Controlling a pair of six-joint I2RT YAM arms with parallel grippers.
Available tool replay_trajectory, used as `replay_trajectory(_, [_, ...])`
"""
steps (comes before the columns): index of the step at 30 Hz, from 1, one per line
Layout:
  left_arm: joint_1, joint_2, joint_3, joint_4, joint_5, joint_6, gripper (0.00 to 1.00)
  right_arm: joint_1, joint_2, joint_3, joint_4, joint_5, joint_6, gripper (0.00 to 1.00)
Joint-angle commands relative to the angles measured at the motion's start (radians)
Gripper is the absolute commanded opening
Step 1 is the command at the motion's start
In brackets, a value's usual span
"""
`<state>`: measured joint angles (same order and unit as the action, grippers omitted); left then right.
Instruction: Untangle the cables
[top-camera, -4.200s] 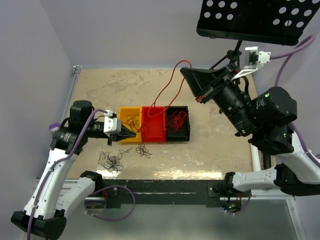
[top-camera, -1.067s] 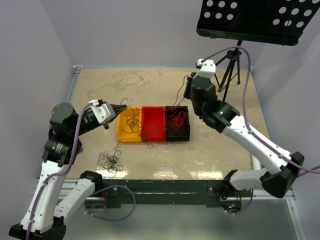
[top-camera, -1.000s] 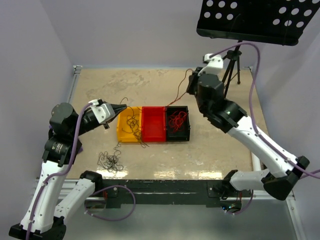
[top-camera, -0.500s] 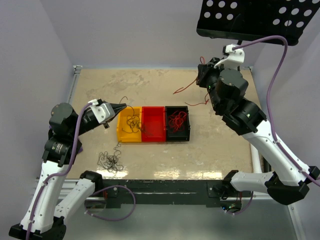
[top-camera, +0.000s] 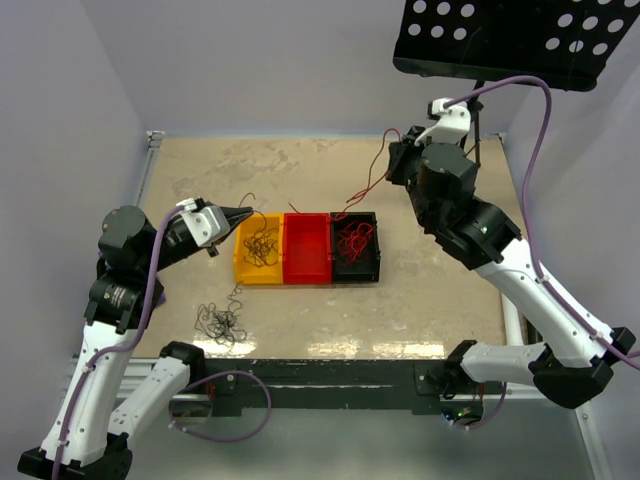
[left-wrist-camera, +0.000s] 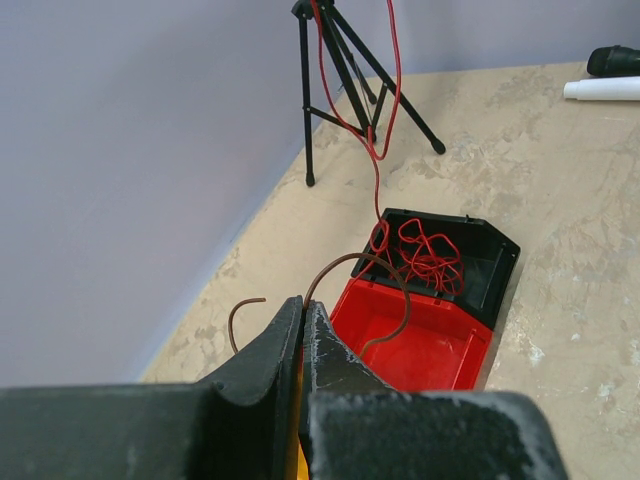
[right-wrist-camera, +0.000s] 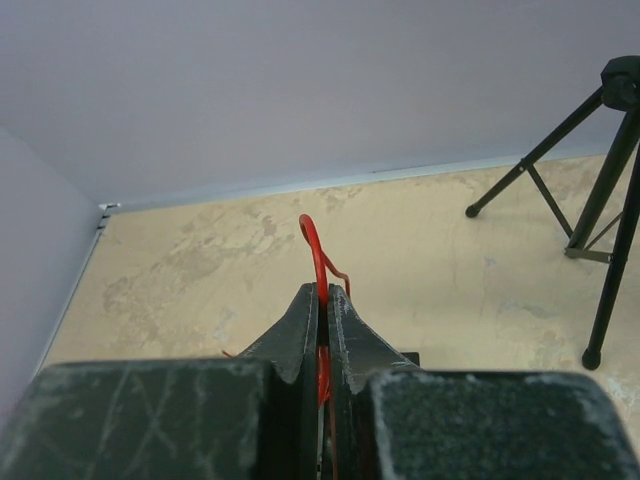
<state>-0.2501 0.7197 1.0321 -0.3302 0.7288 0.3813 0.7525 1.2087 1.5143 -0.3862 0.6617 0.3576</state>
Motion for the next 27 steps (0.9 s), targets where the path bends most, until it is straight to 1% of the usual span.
replay_trajectory(1, [-0.003, -0.006, -0.007, 0.025, 0.009, 0.002, 0.00, -0.001, -0.028, 0.015, 0.003, 0.006, 0.007, 0.00])
replay_trajectory(7, [-0.003, -0.006, -0.007, 0.025, 0.014, 0.001, 0.00, -0.001, -0.035, 0.101, -0.031, 0.019, -0.011, 0.00])
replay_trajectory(10, [-0.003, -0.006, -0.009, 0.025, 0.017, -0.004, 0.00, -0.001, -0.038, 0.109, -0.042, 0.012, -0.009, 0.00])
replay_trajectory(19, [-0.003, -0.008, -0.012, 0.025, 0.023, -0.005, 0.00, -0.001, -0.038, 0.014, -0.028, -0.020, 0.007, 0.00])
replay_trajectory(27, [-0.003, -0.011, -0.009, 0.011, 0.023, 0.005, 0.00, -0.001, -0.026, -0.046, -0.031, 0.032, 0.011, 0.00])
